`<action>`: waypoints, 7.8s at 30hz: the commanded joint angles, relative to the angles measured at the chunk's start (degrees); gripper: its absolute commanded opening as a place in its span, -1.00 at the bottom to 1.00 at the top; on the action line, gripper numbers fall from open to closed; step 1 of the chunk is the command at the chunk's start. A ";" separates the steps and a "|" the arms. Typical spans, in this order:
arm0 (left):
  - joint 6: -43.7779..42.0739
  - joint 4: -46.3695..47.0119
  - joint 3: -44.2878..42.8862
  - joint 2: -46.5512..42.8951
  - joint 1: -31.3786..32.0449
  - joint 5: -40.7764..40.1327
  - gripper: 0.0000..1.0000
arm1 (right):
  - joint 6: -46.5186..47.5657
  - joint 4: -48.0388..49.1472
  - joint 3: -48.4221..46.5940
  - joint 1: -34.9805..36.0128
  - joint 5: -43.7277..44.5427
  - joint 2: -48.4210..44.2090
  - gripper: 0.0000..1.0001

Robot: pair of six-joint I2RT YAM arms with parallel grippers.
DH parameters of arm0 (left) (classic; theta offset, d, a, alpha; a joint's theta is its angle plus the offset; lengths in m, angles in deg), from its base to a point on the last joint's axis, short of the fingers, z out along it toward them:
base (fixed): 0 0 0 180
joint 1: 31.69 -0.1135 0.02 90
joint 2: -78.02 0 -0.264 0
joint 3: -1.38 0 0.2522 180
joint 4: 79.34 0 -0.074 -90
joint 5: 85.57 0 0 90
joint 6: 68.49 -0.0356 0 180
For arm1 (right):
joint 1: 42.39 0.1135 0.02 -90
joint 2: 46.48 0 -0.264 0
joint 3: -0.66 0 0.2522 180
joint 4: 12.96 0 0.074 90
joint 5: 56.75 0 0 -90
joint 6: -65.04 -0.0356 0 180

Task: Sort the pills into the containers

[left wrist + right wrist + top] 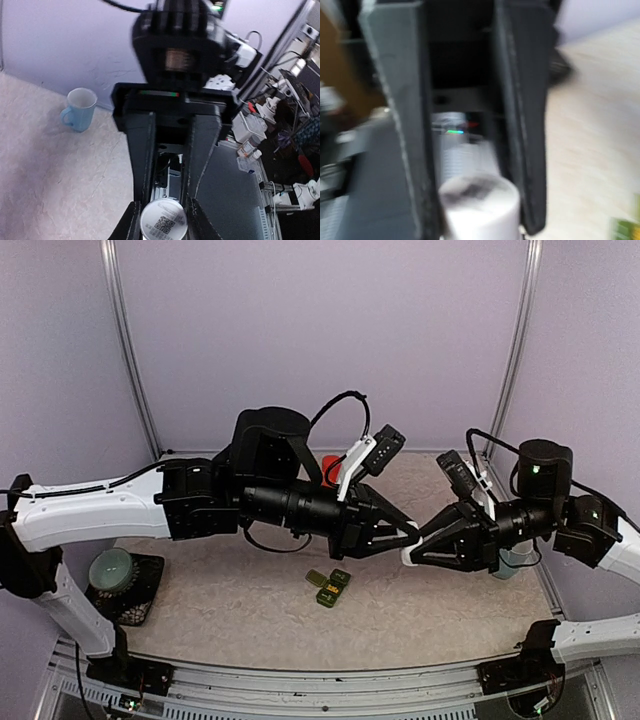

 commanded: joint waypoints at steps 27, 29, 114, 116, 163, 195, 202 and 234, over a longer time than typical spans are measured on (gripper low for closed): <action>2.69 -0.51 -0.36 -5.97 1.08 -11.86 0.97 | 3.87 -4.51 -4.63 0.04 12.71 4.02 -0.97; 3.01 -2.76 -2.95 -3.32 1.53 -13.18 0.97 | 3.87 -4.61 -4.85 0.04 14.77 3.96 -0.97; 7.15 1.49 1.09 -3.28 0.70 -11.86 0.97 | 2.88 -1.84 -2.92 0.23 16.13 2.17 -0.99; 6.97 1.59 2.07 -4.20 0.71 -12.12 0.97 | 2.81 -1.68 -2.36 0.19 16.27 2.18 -0.99; 1.52 5.26 -4.84 3.93 5.07 -7.91 0.97 | -0.54 4.34 0.43 0.94 9.95 6.93 -1.00; 4.88 -11.75 -1.63 -2.33 -0.23 -17.39 0.95 | 1.88 1.16 -0.24 1.46 14.74 3.75 -0.99; 5.21 -10.04 -1.21 -1.41 -1.01 -15.86 0.83 | 1.78 1.20 -0.01 1.48 14.35 3.00 -0.99; 6.32 -5.29 -2.71 1.31 -2.81 -7.18 -0.58 | 2.13 2.15 1.12 1.49 14.33 2.41 -0.85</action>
